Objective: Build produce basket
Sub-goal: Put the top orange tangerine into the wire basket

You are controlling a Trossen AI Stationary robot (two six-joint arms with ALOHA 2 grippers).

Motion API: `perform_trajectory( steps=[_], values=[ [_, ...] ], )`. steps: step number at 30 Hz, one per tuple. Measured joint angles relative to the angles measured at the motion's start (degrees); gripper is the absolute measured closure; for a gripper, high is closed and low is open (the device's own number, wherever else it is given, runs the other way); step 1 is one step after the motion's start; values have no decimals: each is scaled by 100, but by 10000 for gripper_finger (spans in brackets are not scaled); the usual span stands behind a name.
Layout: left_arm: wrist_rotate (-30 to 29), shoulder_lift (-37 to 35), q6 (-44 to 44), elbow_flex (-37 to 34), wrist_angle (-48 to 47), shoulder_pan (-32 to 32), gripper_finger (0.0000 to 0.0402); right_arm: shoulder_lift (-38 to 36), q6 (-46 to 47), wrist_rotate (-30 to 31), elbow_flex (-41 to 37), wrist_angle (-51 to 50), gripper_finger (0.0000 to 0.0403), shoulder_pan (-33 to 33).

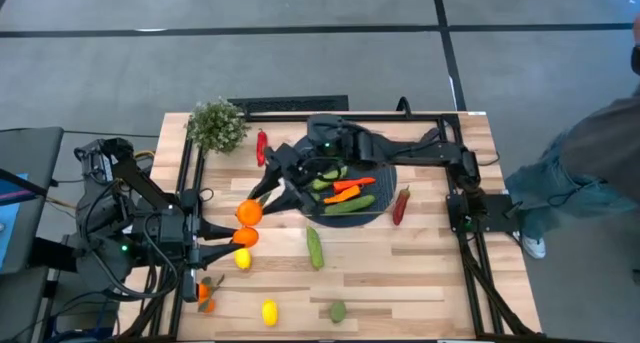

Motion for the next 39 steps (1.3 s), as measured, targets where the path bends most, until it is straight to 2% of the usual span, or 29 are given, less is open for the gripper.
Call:
perform_trajectory(
  steps=[6,20,28,34,39],
  values=[
    [0,2,2,0,-2,0,349,171,284,-74,-27,277,187,4],
    [55,2,50,0,-11,0,349,-99,436,-351,-15,439,187,27],
    [56,2,48,0,-9,2,349,-99,403,-349,-15,424,213,25],
    [57,2,48,0,-9,2,349,-99,263,-348,-15,268,261,27],
    [58,2,48,0,-7,2,349,-96,238,-346,-15,133,357,25]
  ],
)
